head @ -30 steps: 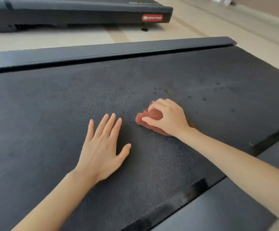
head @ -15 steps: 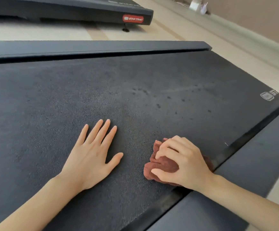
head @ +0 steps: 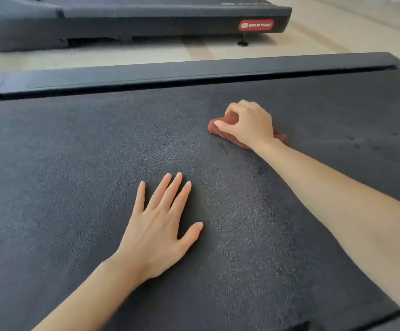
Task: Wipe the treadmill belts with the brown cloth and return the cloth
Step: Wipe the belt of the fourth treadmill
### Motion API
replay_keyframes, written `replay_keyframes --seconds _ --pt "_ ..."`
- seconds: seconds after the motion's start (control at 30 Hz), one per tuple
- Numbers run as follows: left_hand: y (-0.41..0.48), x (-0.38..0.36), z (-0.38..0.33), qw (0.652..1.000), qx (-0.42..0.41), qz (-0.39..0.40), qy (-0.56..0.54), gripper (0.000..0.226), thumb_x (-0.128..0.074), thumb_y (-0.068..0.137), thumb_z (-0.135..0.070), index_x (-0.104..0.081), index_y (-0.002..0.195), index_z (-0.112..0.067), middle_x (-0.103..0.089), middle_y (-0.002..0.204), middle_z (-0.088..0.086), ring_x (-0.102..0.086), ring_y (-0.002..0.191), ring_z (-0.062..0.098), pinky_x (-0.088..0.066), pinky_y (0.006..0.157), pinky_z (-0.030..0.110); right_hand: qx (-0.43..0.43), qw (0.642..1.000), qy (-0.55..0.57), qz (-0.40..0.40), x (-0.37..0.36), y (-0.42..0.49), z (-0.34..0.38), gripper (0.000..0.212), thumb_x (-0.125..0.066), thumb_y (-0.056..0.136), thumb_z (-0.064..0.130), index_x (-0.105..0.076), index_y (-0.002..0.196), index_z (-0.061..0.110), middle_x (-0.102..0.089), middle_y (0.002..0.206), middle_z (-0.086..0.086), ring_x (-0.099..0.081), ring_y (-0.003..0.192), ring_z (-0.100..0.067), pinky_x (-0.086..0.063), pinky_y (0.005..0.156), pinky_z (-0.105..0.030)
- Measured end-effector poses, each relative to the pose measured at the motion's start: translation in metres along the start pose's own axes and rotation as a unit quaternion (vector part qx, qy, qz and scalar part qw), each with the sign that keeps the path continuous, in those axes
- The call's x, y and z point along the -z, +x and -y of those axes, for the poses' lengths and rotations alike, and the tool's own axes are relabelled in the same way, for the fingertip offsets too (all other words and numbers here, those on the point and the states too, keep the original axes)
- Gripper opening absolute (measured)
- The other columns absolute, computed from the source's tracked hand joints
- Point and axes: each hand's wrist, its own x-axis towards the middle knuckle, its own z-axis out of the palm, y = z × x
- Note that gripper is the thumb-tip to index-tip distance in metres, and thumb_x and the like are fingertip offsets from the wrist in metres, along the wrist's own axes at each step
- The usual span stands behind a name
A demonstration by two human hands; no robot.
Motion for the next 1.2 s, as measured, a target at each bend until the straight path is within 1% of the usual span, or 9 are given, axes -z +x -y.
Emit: replay_keyframes --seconds 0.1,0.27,0.4,0.53,0.7,0.8,0.9,1.07,1.2 --pt "0.002 0.001 -0.009 1.000 0.016 0.007 -0.001 0.081 0.006 0.077 -0.068 0.006 0.148 -0.029 0.014 0.155 -0.011 0.024 0.139 0.007 0.011 0.116 0.042 0.008 1.000 -0.008 0.004 0.003 -0.001 -0.004 0.040 -0.056 0.080 0.063 -0.063 0.093 0.025 -0.062 0.099 0.001 -0.056 0.097 -0.022 -0.036 0.071 -0.028" --pt "-0.011 -0.001 -0.028 0.999 0.042 0.017 -0.010 0.080 -0.001 0.081 -0.066 -0.002 0.149 -0.023 0.009 0.156 -0.007 0.019 0.141 0.009 0.008 0.117 0.039 0.105 0.993 0.039 0.037 0.049 -0.084 0.000 0.040 -0.060 0.075 0.066 -0.065 0.089 0.028 -0.062 0.094 0.006 -0.056 0.087 -0.018 -0.035 0.070 -0.024" --pt "-0.010 0.000 -0.032 0.998 0.052 0.012 0.011 0.082 0.000 0.080 -0.065 -0.003 0.149 -0.021 0.008 0.156 -0.005 0.018 0.142 0.011 0.010 0.117 0.037 0.196 0.975 0.096 0.033 0.089 -0.176 -0.004 0.041 -0.062 0.072 0.062 -0.066 0.086 0.024 -0.061 0.089 0.005 -0.055 0.080 -0.018 -0.043 0.072 -0.028" --pt "-0.009 -0.001 -0.029 0.999 0.049 0.007 0.003 0.080 -0.003 0.081 -0.065 -0.003 0.149 -0.022 0.006 0.157 -0.005 0.018 0.142 0.010 0.007 0.118 0.038 0.239 0.965 0.109 0.014 0.089 -0.186 -0.007 0.036 -0.066 0.071 0.057 -0.066 0.081 0.023 -0.061 0.085 0.006 -0.056 0.076 -0.018 -0.046 0.069 -0.030" --pt "-0.009 -0.002 -0.027 0.999 0.047 -0.005 -0.019 0.078 -0.012 0.083 -0.063 -0.012 0.149 -0.021 0.001 0.157 -0.005 0.013 0.143 0.010 0.002 0.118 0.040 0.160 0.983 0.092 0.020 0.039 -0.090 0.019 0.034 -0.064 0.071 0.059 -0.063 0.078 0.026 -0.060 0.082 0.007 -0.056 0.078 -0.017 -0.043 0.068 -0.028" --pt "-0.008 -0.001 -0.027 0.998 0.046 -0.008 -0.036 0.076 -0.018 0.084 -0.063 -0.016 0.149 -0.022 -0.003 0.157 -0.006 0.009 0.144 0.009 0.001 0.118 0.040 0.114 0.992 0.044 0.021 0.001 -0.018 0.028 0.036 -0.061 0.075 0.062 -0.062 0.085 0.027 -0.060 0.089 0.006 -0.057 0.086 -0.018 -0.034 0.067 -0.025" --pt "-0.008 -0.001 -0.028 0.998 0.038 -0.021 -0.046 0.074 -0.022 0.085 -0.060 -0.021 0.148 -0.020 -0.009 0.156 -0.005 0.004 0.144 0.010 -0.001 0.117 0.040 0.068 0.997 0.020 0.030 -0.019 0.024 0.036 0.039 -0.057 0.079 0.062 -0.063 0.093 0.026 -0.062 0.097 0.002 -0.057 0.095 -0.022 -0.039 0.070 -0.028" --pt "-0.009 -0.002 -0.029 0.998 0.024 -0.027 -0.059 0.072 -0.027 0.085 -0.056 -0.030 0.145 -0.015 -0.017 0.155 -0.001 -0.007 0.145 0.017 -0.007 0.115 0.043 0.082 0.996 0.022 0.030 0.009 -0.023 0.033 0.038 -0.057 0.079 0.061 -0.063 0.092 0.027 -0.062 0.095 0.004 -0.056 0.092 -0.019 -0.040 0.076 -0.030" --pt "-0.009 -0.001 -0.028 0.997 -0.002 -0.015 -0.070 0.074 -0.021 0.084 -0.059 -0.026 0.146 -0.019 -0.012 0.155 -0.004 0.001 0.145 0.015 -0.003 0.118 0.044 0.111 0.992 0.054 0.015 0.067 -0.134 0.012 0.035 -0.067 0.071 0.056 -0.065 0.083 0.023 -0.061 0.084 0.006 -0.055 0.076 -0.018 -0.044 0.071 -0.030"
